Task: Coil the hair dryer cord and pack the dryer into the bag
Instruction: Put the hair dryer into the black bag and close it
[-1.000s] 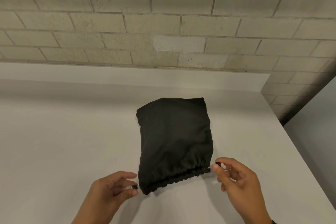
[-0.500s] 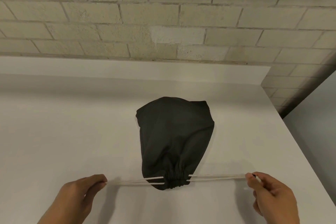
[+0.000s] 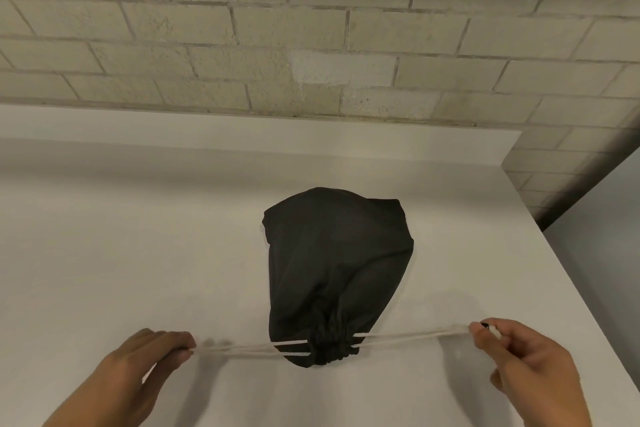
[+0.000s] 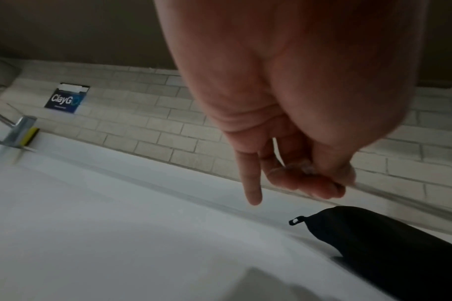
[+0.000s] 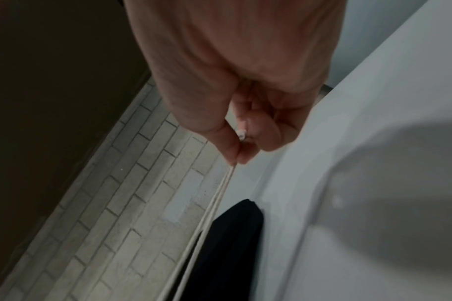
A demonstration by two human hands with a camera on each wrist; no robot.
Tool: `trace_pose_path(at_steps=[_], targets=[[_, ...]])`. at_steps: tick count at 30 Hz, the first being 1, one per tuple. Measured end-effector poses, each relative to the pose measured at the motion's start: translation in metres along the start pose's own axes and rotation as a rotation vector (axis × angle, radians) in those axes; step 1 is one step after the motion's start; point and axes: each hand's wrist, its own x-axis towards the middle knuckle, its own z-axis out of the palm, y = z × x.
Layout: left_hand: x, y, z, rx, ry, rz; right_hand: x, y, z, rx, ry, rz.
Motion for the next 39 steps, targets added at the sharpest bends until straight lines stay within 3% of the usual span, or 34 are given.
trace_pose_path(at_steps=[5,9,11,15,20,22,26,30,34,39], targets=[[0.038,0.04,0.02,-0.153,0.041,0.036,0.0,-0.035,0.038,0.02,-0.173,-0.27],[0.08,0.07,0.059,-0.243,0.025,0.093,-0.005,-0.046,0.093,-0.146,-0.364,-0.421],[0.098,0.079,0.078,-0.241,0.024,0.069,-0.005,-0.041,0.117,-0.223,-0.392,-0.444],[0.116,0.083,0.104,-0.164,0.098,-0.027,-0.003,-0.028,0.14,-0.329,-0.368,-0.393],[0.11,0.083,0.107,-0.113,0.068,-0.495,-0.001,-0.018,0.138,-0.502,-0.094,-0.214],[0.108,0.083,0.103,-0.302,0.04,-0.646,0.0,-0.019,0.136,-0.372,-0.093,-0.051],[0.109,0.08,0.099,-0.546,-0.096,-0.797,0.002,-0.025,0.137,0.047,-0.257,0.214],[0.115,0.064,0.101,-0.745,-0.24,-0.839,0.012,-0.021,0.147,0.176,-0.272,0.352],[0.117,0.063,0.104,-0.824,-0.409,-0.696,0.011,-0.024,0.155,0.176,-0.347,0.383],[0.117,0.057,0.103,-0.842,-0.417,-0.627,0.006,-0.039,0.162,0.182,-0.41,0.337]])
